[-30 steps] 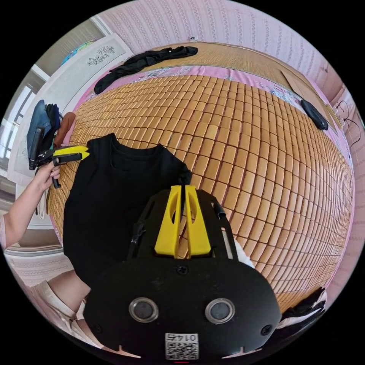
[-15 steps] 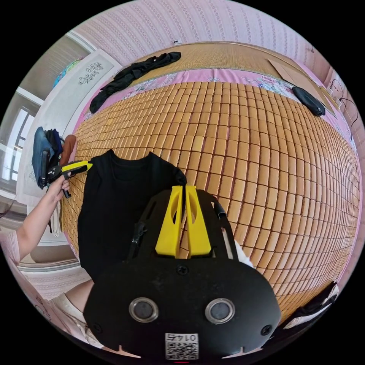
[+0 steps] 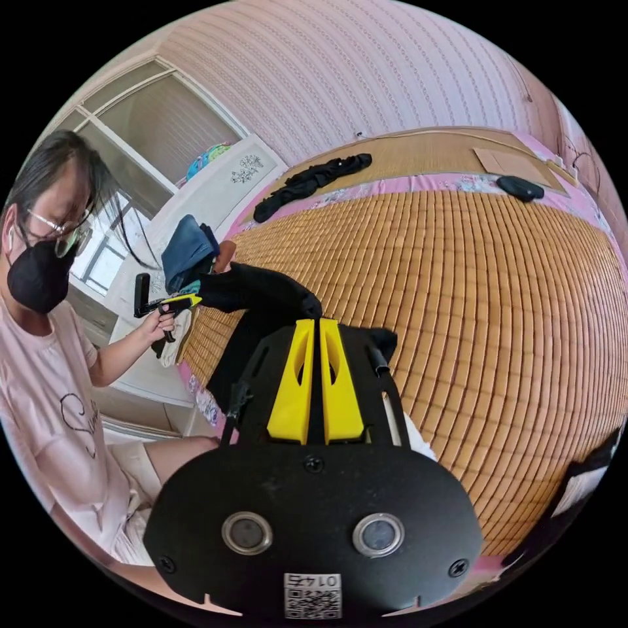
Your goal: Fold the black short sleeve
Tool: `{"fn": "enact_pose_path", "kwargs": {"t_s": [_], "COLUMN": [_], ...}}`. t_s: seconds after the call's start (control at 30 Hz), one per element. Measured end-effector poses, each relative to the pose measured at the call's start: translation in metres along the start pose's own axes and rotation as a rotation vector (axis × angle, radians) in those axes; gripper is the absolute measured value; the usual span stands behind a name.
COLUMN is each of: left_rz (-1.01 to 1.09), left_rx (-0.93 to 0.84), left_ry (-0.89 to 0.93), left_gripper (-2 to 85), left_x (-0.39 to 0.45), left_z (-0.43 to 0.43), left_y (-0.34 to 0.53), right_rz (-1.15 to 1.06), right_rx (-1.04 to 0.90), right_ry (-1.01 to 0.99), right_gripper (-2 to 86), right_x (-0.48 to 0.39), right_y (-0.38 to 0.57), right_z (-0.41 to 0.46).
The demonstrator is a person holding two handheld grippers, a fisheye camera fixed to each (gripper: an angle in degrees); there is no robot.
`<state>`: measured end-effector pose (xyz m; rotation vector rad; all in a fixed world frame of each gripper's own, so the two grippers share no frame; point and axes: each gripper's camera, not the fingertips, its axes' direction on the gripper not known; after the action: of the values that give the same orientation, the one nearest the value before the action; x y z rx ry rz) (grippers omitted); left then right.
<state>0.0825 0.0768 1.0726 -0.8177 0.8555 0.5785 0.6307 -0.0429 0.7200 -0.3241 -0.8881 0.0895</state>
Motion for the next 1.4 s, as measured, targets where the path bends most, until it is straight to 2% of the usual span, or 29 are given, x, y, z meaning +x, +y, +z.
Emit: {"fn": "enact_pose_path", "kwargs": {"t_s": [0.17,0.27,0.47,0.53,0.67,0.77,0.93,1.1,1.3,1.4], "left_rz": [-0.093,-0.113,-0.049,-0.035,-0.142,-0.113,-0.018,0.083,0.173,0.198], "left_rx": [-0.212,-0.252,-0.144,-0.146,-0.169,-0.104,-0.106,-0.130,-0.092,-0.110], "left_ry": [-0.053,-0.076,-0.046,-0.066,-0.104,-0.148,-0.247,-0.372,-0.311,-0.307], "left_gripper": [-1.0,-1.0,-1.0,-1.0,-1.0,-1.0,-1.0,-0.9,-0.6,-0.8], "left_x": [0.011,0.013,0.029,0.035,0.046,0.075,0.139,0.207,0.266,0.282], "left_z": [0.041,0.063,0.027,0.027,0.037,0.021,0.007,0.016,0.045,0.070], "left_y": [0.104,0.133,0.167,0.185,0.245,0.292,0.343,0.352,0.338,0.330], "right_rz": [0.214,0.225,0.031,0.007,0.000,-0.003,0.020,-0.134,-0.331,-0.395], "right_rx": [-0.223,-0.225,-0.152,-0.195,-0.343,-0.296,-0.175,-0.078,-0.143,-0.162], "right_ry": [0.025,0.028,0.046,0.086,0.214,0.273,0.303,0.382,0.296,0.356], "right_gripper": [0.6,0.6,0.5,0.4,-0.1,-0.1,-0.2,-0.1,-0.3,-0.3], "right_x": [0.008,-0.003,-0.046,-0.050,-0.064,-0.087,-0.141,-0.208,-0.273,-0.292], "right_y": [0.101,0.121,0.144,0.162,0.221,0.271,0.333,0.337,0.288,0.267], "right_z": [0.067,0.086,0.072,0.082,0.098,0.087,0.075,0.093,0.150,0.183]}}
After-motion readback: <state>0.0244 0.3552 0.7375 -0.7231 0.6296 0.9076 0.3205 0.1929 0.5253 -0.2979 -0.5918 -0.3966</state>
